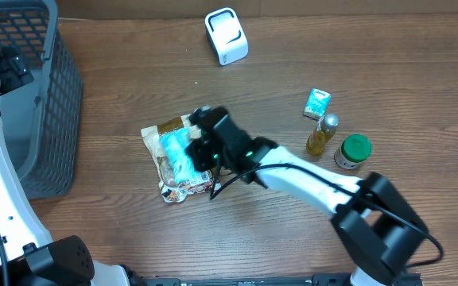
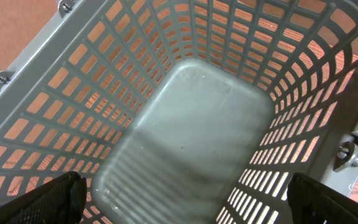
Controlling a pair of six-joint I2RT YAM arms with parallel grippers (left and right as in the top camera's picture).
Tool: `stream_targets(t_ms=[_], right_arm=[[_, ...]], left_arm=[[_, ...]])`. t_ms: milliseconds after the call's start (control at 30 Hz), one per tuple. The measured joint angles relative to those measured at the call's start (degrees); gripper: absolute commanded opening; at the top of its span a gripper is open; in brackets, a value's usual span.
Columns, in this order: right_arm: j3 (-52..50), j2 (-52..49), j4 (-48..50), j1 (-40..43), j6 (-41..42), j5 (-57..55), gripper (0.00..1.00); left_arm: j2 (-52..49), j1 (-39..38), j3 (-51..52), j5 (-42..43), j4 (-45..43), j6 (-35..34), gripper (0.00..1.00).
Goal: Scan the item barcode
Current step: 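Drag the green wipes pack right off the Pantree bag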
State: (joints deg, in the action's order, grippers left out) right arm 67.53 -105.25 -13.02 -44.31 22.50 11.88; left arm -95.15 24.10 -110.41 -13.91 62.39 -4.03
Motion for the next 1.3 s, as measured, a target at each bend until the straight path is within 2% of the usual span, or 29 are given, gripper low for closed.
stream_targets(t_ms=[233,500,733,1300], right_arm=[[-0.1,0.9,-9.6,6.0,0.0,-6.3,0.04],[-0.1,0.9,-17.0,7.5,1.8,-10.9,0.04],[-0.1,0.8,-17.8,5.7,6.3,-8.1,0.04],[-0.2,0.8,-15.9,-1.5,7.5,-4.9,0.04]], left_arm=[[0.0,0.0,0.0,0.0,0.0,0.0,1.0],[0.0,0.0,0.0,0.0,0.0,0.0,1.0],[0.0,0.0,0.0,0.0,0.0,0.0,1.0],[0.0,0.0,0.0,0.0,0.0,0.0,1.0]])
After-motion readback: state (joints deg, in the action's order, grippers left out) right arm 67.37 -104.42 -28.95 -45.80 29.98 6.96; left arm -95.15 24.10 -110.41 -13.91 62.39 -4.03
